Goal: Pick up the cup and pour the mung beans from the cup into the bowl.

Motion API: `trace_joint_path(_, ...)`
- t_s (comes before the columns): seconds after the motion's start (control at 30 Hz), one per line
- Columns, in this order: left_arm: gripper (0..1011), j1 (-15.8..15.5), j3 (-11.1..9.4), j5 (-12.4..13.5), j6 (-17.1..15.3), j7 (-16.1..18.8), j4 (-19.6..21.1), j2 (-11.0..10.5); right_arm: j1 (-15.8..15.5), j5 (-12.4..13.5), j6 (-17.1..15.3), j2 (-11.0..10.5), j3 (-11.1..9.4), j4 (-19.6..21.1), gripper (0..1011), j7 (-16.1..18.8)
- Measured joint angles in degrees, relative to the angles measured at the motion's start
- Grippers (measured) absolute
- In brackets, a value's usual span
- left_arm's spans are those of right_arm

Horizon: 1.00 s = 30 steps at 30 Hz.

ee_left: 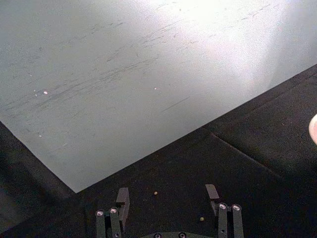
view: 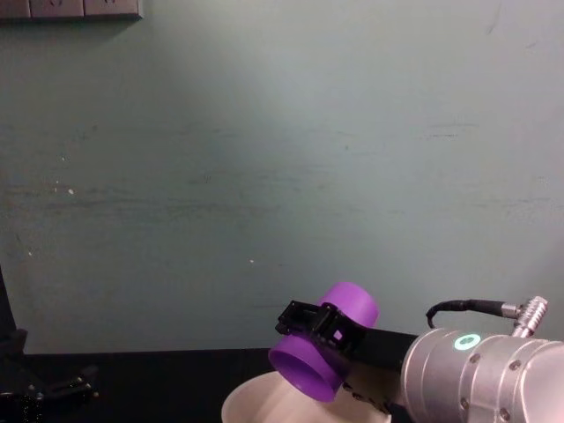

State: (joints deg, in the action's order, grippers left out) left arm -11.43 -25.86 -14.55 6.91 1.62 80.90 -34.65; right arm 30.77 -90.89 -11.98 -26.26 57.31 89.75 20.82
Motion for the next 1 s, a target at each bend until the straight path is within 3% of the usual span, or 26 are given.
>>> trace_joint_path(0.23, 1000, 0.0, 0.0, 0.0, 0.0, 0.0, 0.0, 0.0, 0.2, -1.8, -0.3, -0.3, 0.6, 0.5, 734, 0.4)
trace_joint_path(0.3, 1000, 0.0, 0.0, 0.0, 0.0, 0.0, 0.0, 0.0, -0.3, -0.2, -0.3, -0.3, -0.4, 0.7, 733, -0.4)
trace_joint_path(0.37, 1000, 0.0, 0.0, 0.0, 0.0, 0.0, 0.0, 0.0, -1.4, 3.6, -0.3, -0.2, -2.5, 1.1, 734, -2.0)
trace_joint_path(0.4, 1000, 0.0, 0.0, 0.0, 0.0, 0.0, 0.0, 0.0, -2.3, 7.4, -0.3, -0.2, -4.4, 1.3, 733, -3.2)
trace_joint_path(0.43, 1000, 0.0, 0.0, 0.0, 0.0, 0.0, 0.0, 0.0, -2.7, 9.3, -0.2, -0.1, -5.5, 1.5, 733, -4.0)
trace_joint_path(0.47, 1000, 0.0, 0.0, 0.0, 0.0, 0.0, 0.0, 0.0, -3.9, 13.8, 0.2, 0.1, -8.1, 1.8, 733, -5.5)
trace_joint_path(0.5, 1000, 0.0, 0.0, 0.0, 0.0, 0.0, 0.0, 0.0, -3.9, 13.8, 0.2, 0.1, -8.1, 1.8, 733, -5.5)
trace_joint_path(0.53, 1000, 0.0, 0.0, 0.0, 0.0, 0.0, 0.0, 0.0, -5.1, 19.1, 1.1, 0.4, -11.0, 2.2, 733, -7.0)
trace_joint_path(0.6, 1000, 0.0, 0.0, 0.0, 0.0, 0.0, 0.0, 0.0, -6.3, 23.9, 2.1, 0.8, -13.7, 2.4, 733, -8.1)
trace_joint_path(0.63, 1000, 0.0, 0.0, 0.0, 0.0, 0.0, 0.0, 0.0, -7.6, 29.2, 3.3, 1.3, -16.7, 2.6, 733, -9.0)
trace_joint_path(0.7, 1000, 0.0, 0.0, 0.0, 0.0, 0.0, 0.0, 0.0, -8.9, 34.5, 4.6, 1.9, -19.7, 2.8, 733, -9.8)
trace_joint_path(0.73, 1000, 0.0, 0.0, 0.0, 0.0, 0.0, 0.0, 0.0, -10.2, 39.8, 5.8, 2.6, -22.8, 2.9, 734, -10.2)
trace_joint_path(0.77, 1000, 0.0, 0.0, 0.0, 0.0, 0.0, 0.0, 0.0, -10.9, 42.3, 6.4, 3.0, -24.4, 2.9, 733, -10.3)
trace_joint_path(0.8, 1000, 0.0, 0.0, 0.0, 0.0, 0.0, 0.0, 0.0, -12.0, 47.1, 7.5, 3.7, -27.0, 2.9, 733, -10.3)
trace_joint_path(0.83, 1000, 0.0, 0.0, 0.0, 0.0, 0.0, 0.0, 0.0, -12.0, 47.1, 7.5, 3.7, -27.0, 2.9, 733, -10.3)
trace_joint_path(0.87, 1000, 0.0, 0.0, 0.0, 0.0, 0.0, 0.0, 0.0, -13.3, 51.8, 8.6, 4.5, -29.7, 2.9, 733, -10.1)
trace_joint_path(0.9, 1000, 0.0, 0.0, 0.0, 0.0, 0.0, 0.0, 0.0, -13.8, 54.2, 9.1, 4.9, -31.0, 2.9, 733, -9.9)
trace_joint_path(0.93, 1000, 0.0, 0.0, 0.0, 0.0, 0.0, 0.0, 0.0, -15.0, 59.2, 10.1, 5.7, -33.6, 2.9, 733, -9.4)
trace_joint_path(0.97, 1000, 0.0, 0.0, 0.0, 0.0, 0.0, 0.0, 0.0, -15.6, 61.3, 10.5, 6.2, -34.7, 2.9, 733, -9.1)
trace_joint_path(1.0, 1000, 0.0, 0.0, 0.0, 0.0, 0.0, 0.0, 0.0, -16.9, 65.6, 11.0, 7.0, -37.1, 2.9, 733, -8.6)
